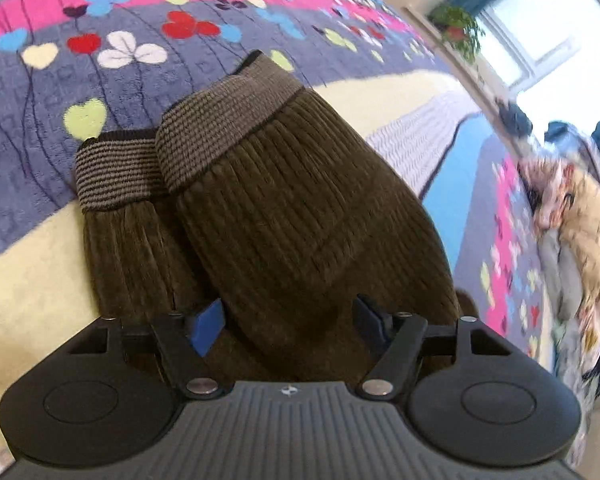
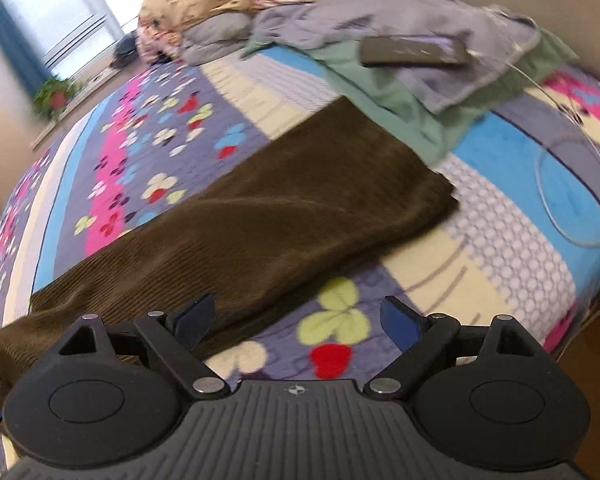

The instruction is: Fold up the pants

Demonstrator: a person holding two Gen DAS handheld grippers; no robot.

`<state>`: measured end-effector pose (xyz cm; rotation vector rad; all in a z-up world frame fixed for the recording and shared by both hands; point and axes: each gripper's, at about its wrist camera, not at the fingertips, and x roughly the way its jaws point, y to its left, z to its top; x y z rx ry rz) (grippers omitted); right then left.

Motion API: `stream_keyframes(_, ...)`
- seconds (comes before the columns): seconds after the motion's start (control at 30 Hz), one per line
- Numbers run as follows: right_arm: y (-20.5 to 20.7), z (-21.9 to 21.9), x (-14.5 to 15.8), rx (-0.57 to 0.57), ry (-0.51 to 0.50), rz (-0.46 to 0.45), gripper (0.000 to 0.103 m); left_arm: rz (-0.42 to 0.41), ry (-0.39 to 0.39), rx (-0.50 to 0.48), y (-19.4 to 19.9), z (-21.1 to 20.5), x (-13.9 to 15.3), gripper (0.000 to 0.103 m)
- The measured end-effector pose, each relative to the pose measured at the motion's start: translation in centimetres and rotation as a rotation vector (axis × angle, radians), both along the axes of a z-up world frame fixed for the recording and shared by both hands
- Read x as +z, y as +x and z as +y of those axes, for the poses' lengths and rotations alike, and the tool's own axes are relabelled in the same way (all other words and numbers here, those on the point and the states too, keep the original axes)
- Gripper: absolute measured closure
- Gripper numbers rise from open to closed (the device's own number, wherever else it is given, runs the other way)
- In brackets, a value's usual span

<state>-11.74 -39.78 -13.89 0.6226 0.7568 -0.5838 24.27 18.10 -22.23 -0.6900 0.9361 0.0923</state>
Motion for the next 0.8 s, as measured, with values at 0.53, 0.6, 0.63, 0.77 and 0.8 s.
stream_keyframes(0.53,5.7,5.4,1.0,0.173,-0.071,0.049,0.013,-0.051,0.006,-0.099,-3.8,6.8,4.8,0.100)
stream_keyframes(0.6,6.1,5.9,0.6,0.171,-0.068,0.058,0.013,0.042,-0.009,-0.070,-3.3,6.8,2.0,0.100)
stream_keyframes(0.63,6.1,6.2,0.6,0.172,-0.060,0.053,0.013,0.042,-0.012,-0.047,-3.5,6.8,1.3,0.100)
stream_keyframes(0.77,6.6,7.5,-0.5,0.208,-0.038,0.066,0.013,0.037,-0.096,0.045,-4.2,7.4,0.3,0.074)
stream_keyframes(0.8,6.9,7.8,-0.9,0.226,-0.030,0.073,0.013,0.052,-0.096,0.062,-4.2,7.7,0.2,0.065)
